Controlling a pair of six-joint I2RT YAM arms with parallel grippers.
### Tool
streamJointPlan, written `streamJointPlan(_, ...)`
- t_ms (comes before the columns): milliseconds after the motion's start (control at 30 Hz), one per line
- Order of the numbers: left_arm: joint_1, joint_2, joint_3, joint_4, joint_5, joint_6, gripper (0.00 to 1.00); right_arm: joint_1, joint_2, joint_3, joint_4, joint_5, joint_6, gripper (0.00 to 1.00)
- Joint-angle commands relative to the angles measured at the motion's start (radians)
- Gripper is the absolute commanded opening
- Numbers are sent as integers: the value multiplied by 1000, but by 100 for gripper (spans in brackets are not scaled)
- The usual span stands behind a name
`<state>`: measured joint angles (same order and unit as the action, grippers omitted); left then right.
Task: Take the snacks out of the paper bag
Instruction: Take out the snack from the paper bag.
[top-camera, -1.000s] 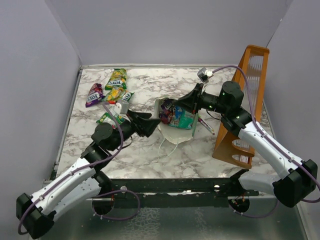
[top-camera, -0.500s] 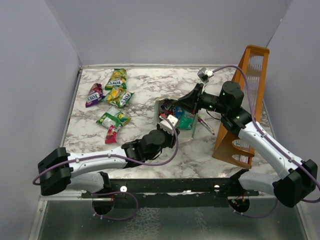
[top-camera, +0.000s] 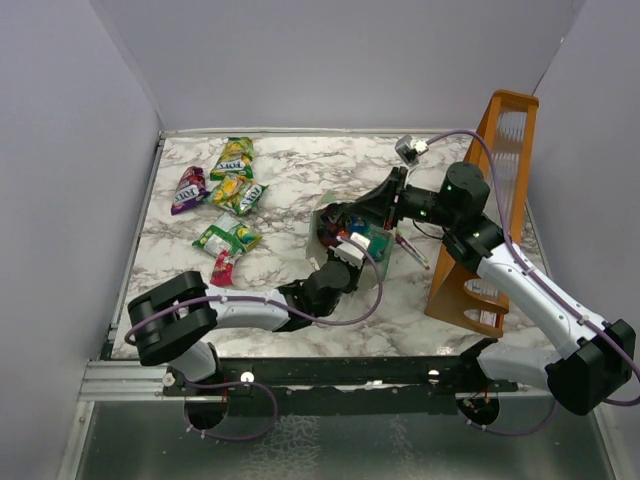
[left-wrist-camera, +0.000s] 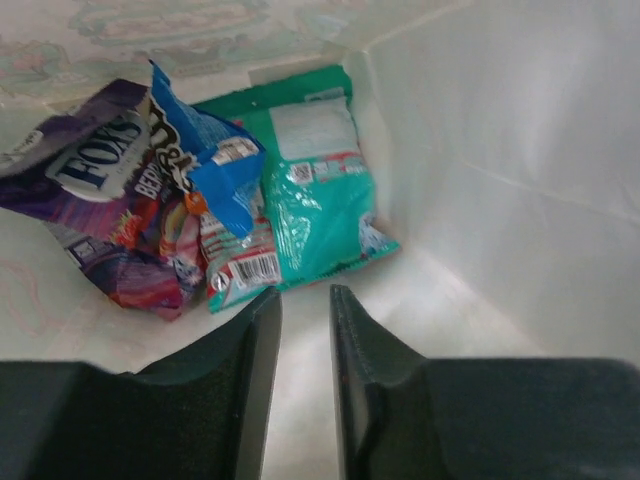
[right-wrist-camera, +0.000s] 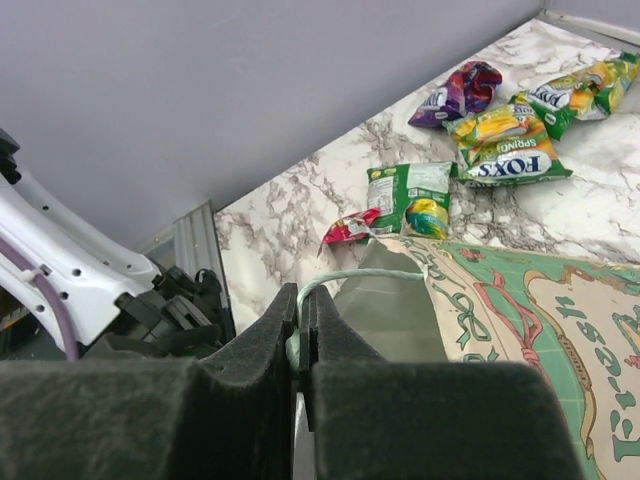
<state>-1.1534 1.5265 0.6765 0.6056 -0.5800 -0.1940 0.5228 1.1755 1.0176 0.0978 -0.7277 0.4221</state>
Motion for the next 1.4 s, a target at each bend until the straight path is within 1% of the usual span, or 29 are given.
streamJointPlan(0,34,48,-19,230,-38,34,35,6,-31,-3,51,-38,27,1)
streamJointPlan(33,41,66,-18,262,-39,39,41,6,-32,-3,53,-38,28,1)
streamJointPlan(67,50,82,-10,281,-39,48,44,6,-34,-2,53,-38,29,1)
streamJointPlan(133,68,121,9,310,-51,60,48,6,-37,-2,49,-39,31,1)
streamJointPlan(200,87,157,33,330,-48,72,48,6,-41,0,48,-39,34,1)
streamJointPlan(300,100,239,64,408,-44,137,51,6,-43,2,46,-39,35,1)
streamJointPlan(433,103,348,127,480,-110,232,65,6,-46,9,36,-41,34,1)
streamJointPlan(467,107,372,141,511,-127,260,67,6,-48,10,35,-41,34,1)
streamJointPlan(567,122,448,186,536,-140,318,68,6,-54,10,26,-35,31,1)
streamJointPlan(667,137,494,218,541,-166,364,56,6,-58,18,12,-30,24,1)
streamJointPlan(767,142,498,217,568,-185,409,44,6,-64,23,-1,-22,15,1)
streamJointPlan(800,143,495,213,580,-188,419,38,6,-65,22,0,-19,14,1)
streamJointPlan(833,144,490,212,587,-190,429,29,6,-65,21,1,-16,12,1)
streamJointPlan(867,144,482,212,589,-187,439,22,7,-63,21,1,-16,12,1)
streamJointPlan(967,144,433,199,569,-156,432,10,6,-54,25,-2,-14,6,1)
streamJointPlan(1100,144,327,141,521,-54,367,1,6,-50,21,-3,1,-1,1)
streamJointPlan(1233,144,196,83,417,92,288,0,6,-46,13,0,17,-6,1)
streamJointPlan(1367,143,50,48,222,290,207,0,6,-42,15,-6,29,-18,1)
